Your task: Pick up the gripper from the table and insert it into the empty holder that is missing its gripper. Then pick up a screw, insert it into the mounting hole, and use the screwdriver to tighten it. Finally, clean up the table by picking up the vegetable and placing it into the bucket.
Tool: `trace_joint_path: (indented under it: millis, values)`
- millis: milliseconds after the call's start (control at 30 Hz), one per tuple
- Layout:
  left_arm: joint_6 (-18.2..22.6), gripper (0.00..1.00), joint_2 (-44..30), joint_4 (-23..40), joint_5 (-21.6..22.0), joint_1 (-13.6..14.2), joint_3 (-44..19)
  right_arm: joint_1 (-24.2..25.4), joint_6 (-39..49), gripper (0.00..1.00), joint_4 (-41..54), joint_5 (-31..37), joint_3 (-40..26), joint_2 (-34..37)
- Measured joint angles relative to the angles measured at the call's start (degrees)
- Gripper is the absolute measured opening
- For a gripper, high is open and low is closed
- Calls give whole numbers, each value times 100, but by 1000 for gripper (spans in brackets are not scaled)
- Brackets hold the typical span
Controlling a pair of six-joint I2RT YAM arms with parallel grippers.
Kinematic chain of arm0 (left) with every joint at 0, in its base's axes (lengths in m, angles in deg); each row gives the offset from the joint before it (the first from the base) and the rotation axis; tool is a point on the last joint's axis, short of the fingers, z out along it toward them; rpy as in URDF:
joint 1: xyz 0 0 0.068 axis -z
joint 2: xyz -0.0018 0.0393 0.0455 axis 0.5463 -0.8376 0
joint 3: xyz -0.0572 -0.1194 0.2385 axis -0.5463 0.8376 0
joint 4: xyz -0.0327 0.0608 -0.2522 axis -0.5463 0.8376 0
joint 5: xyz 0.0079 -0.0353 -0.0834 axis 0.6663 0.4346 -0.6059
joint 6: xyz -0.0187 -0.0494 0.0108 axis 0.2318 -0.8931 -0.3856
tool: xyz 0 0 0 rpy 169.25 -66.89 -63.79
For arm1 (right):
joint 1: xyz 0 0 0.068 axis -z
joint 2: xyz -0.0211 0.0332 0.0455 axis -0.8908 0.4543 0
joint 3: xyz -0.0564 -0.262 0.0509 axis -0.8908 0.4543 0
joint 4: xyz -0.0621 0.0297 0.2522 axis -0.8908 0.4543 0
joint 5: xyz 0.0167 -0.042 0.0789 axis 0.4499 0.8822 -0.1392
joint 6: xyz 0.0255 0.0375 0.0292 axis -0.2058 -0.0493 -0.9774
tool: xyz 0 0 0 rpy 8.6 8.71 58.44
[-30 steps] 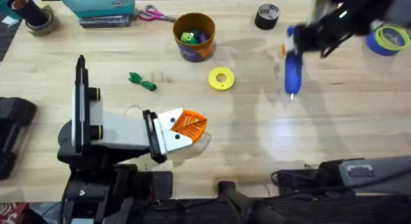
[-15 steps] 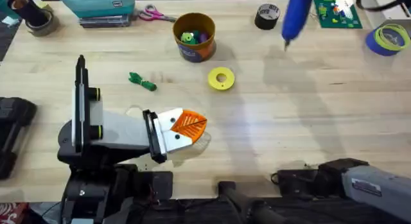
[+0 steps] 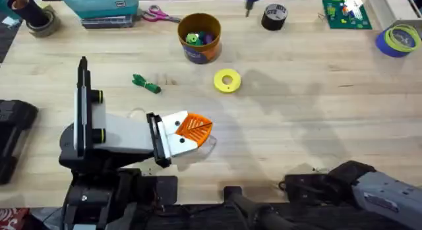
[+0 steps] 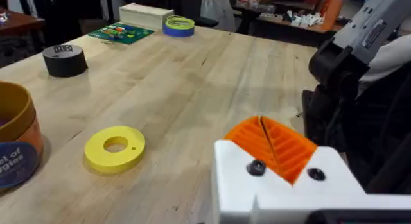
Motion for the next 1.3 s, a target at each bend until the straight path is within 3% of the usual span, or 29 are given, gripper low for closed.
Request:
trace_joint_path:
  millis: [333, 600, 967, 1300]
  values:
    - [0, 13, 0, 1, -1, 0, 1, -925, -79, 25, -448, -430, 1, 97]
    - [0, 13, -1, 2, -1, 0, 1, -1625, -104, 25, -2090, -752, 507, 179]
    - [0, 13, -1, 2, -1, 0, 1, -1666, -254, 25, -3021, -2108, 1146, 181]
    - [0, 13, -1, 1, -1, 0, 1, -1804, -610, 25, -4742, -2476, 2097, 181]
